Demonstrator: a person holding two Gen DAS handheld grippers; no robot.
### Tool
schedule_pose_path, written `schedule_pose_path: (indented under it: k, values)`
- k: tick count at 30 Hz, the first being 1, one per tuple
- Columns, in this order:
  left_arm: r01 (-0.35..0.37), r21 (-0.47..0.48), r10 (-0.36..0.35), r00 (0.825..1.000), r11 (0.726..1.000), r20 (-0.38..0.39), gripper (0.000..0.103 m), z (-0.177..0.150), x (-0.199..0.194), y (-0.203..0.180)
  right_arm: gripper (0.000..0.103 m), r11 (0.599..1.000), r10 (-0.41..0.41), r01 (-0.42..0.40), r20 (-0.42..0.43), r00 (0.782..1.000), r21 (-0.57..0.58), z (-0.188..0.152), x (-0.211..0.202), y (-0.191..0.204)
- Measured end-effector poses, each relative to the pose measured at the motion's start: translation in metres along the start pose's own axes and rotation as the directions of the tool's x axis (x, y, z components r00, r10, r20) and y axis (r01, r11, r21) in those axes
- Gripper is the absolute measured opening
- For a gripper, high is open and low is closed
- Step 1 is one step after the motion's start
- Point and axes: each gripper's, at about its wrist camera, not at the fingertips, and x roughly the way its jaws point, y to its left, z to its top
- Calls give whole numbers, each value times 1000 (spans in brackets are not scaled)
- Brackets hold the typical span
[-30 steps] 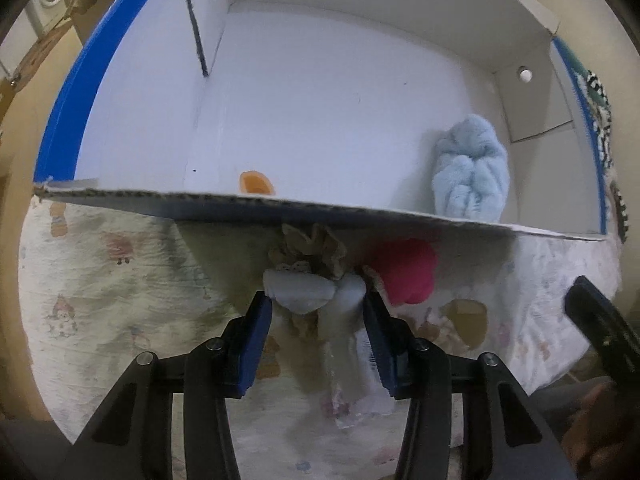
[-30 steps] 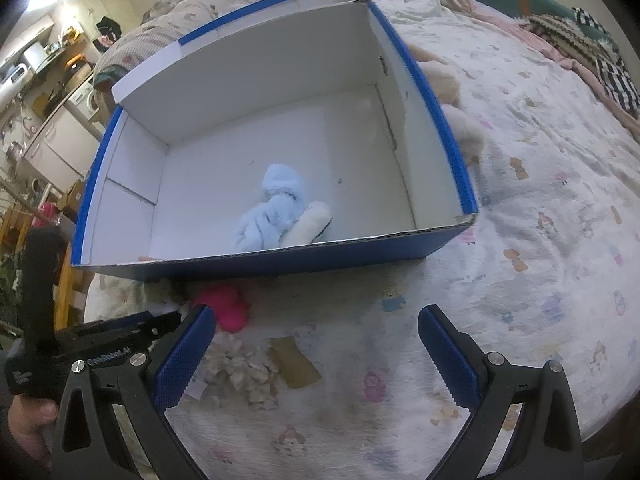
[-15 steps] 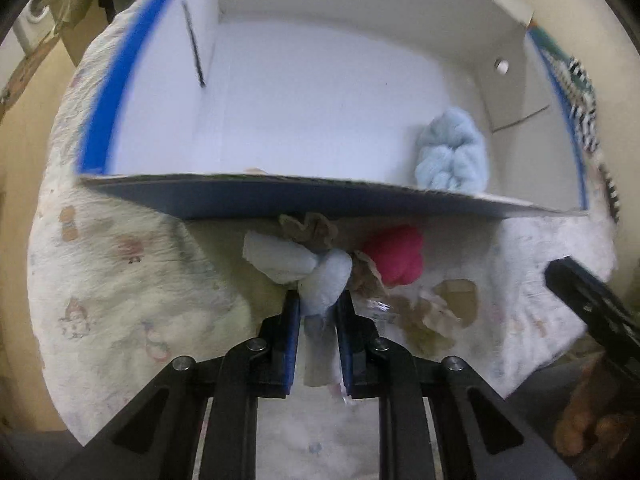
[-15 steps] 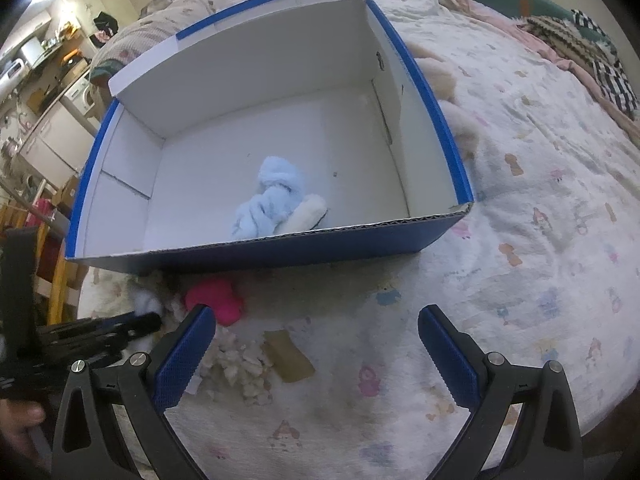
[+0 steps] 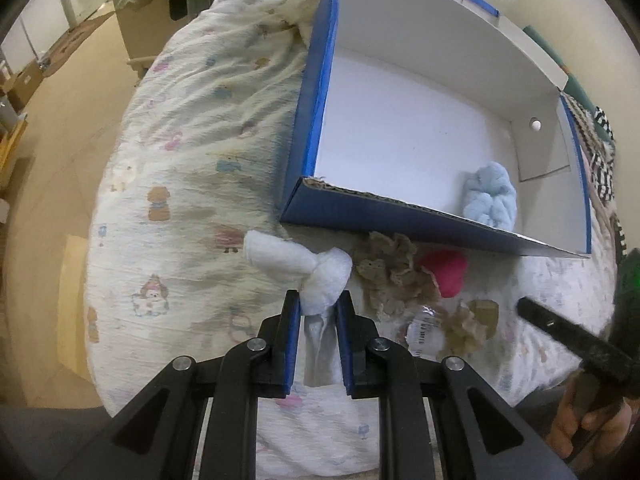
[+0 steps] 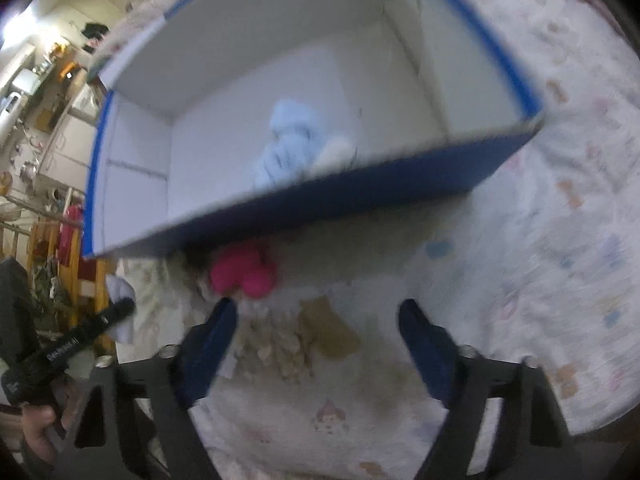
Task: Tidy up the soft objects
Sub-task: 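Grasp the tan flat piece from the pile with the right tool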
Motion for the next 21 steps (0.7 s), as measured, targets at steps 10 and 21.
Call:
schedule_pose_path:
  k: [10, 21]
  values:
    - [-35, 66, 33, 999, 997, 25, 16, 4, -3, -10, 28, 996, -75, 66, -133, 988, -67, -7, 43, 13]
    - [-73, 79, 71, 997, 994, 32, 16, 2, -1, -13, 8, 989, -101, 97, -31, 994, -113, -11, 20, 18]
